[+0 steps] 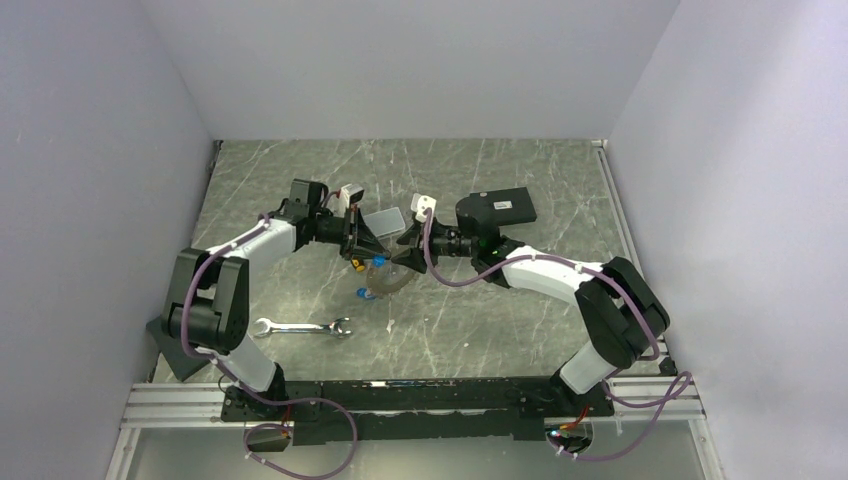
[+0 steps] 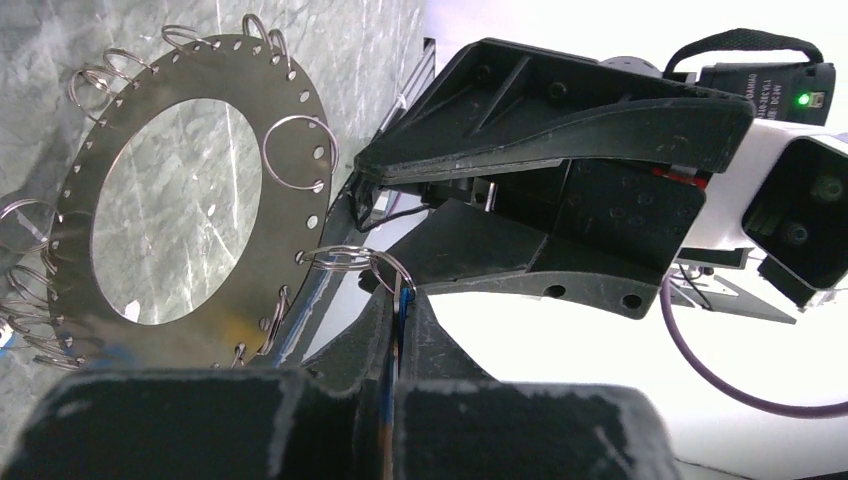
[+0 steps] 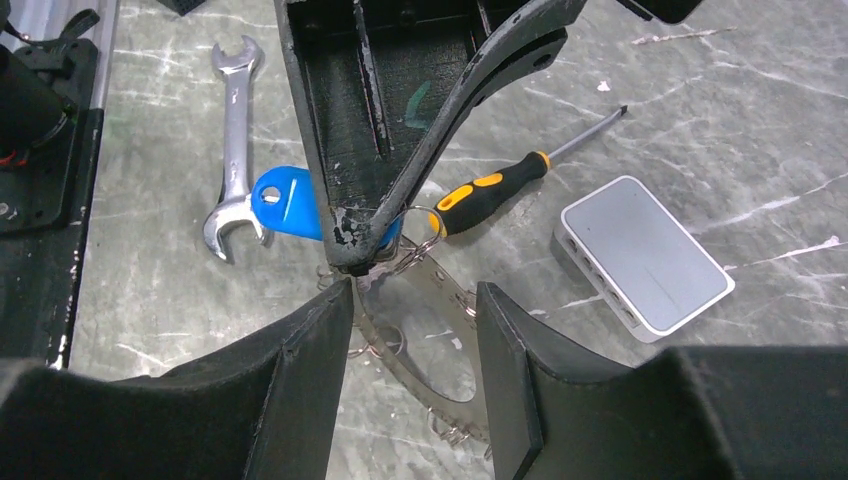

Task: Remove the keys from the keyring

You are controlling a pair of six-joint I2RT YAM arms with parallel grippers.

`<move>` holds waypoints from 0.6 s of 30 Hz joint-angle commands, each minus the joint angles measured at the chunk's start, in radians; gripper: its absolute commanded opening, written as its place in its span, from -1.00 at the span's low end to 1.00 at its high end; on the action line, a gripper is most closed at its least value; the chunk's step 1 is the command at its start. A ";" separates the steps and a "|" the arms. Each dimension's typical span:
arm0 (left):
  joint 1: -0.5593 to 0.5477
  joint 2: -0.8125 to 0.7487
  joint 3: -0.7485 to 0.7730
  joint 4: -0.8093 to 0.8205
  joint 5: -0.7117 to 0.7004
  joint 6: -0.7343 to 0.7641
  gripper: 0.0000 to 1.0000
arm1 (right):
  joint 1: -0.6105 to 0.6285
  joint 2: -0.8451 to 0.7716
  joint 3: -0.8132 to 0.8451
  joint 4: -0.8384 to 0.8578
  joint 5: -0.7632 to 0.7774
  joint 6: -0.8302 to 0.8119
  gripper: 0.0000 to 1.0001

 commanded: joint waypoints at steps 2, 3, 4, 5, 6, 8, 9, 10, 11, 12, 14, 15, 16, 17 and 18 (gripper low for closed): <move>0.004 -0.052 -0.012 0.078 0.049 -0.061 -1.00 | 0.003 0.001 -0.024 0.158 0.014 0.081 0.03; 0.004 -0.051 -0.015 0.085 0.051 -0.066 -1.00 | 0.004 0.003 -0.026 0.165 0.015 0.086 0.03; 0.004 -0.052 -0.016 0.087 0.051 -0.070 -1.00 | 0.003 0.006 -0.025 0.168 0.016 0.091 0.03; 0.004 -0.053 -0.017 0.092 0.052 -0.072 -1.00 | 0.005 0.010 -0.024 0.170 0.018 0.091 0.03; 0.004 -0.055 -0.019 0.094 0.052 -0.073 -1.00 | 0.005 0.013 -0.024 0.175 0.020 0.093 0.03; 0.004 -0.058 -0.024 0.102 0.054 -0.079 -1.00 | 0.008 0.019 -0.025 0.184 0.020 0.092 0.03; 0.004 -0.060 -0.025 0.103 0.054 -0.082 -1.00 | 0.008 0.021 -0.027 0.190 0.020 0.092 0.03; 0.004 -0.062 -0.027 0.105 0.054 -0.082 -1.00 | 0.008 0.024 -0.026 0.191 0.023 0.089 0.02; 0.004 -0.062 -0.028 0.106 0.053 -0.082 -1.00 | 0.008 0.026 -0.025 0.190 0.029 0.087 0.01; 0.004 -0.062 -0.029 0.106 0.054 -0.083 -1.00 | 0.008 0.027 -0.027 0.194 0.036 0.084 0.00; 0.004 -0.066 -0.034 0.116 0.055 -0.091 -1.00 | 0.007 0.031 -0.023 0.189 0.041 0.078 -0.01; 0.004 -0.066 -0.036 0.120 0.056 -0.095 -1.00 | 0.008 0.032 -0.025 0.192 0.040 0.079 -0.04; 0.004 -0.066 -0.036 0.124 0.057 -0.097 -1.00 | 0.009 0.034 -0.027 0.198 0.038 0.079 -0.06; 0.004 -0.066 -0.039 0.124 0.057 -0.096 -1.00 | 0.010 0.035 -0.027 0.203 0.037 0.079 -0.08; 0.004 -0.066 -0.038 0.123 0.057 -0.095 -1.00 | 0.009 0.036 -0.027 0.204 0.040 0.079 -0.09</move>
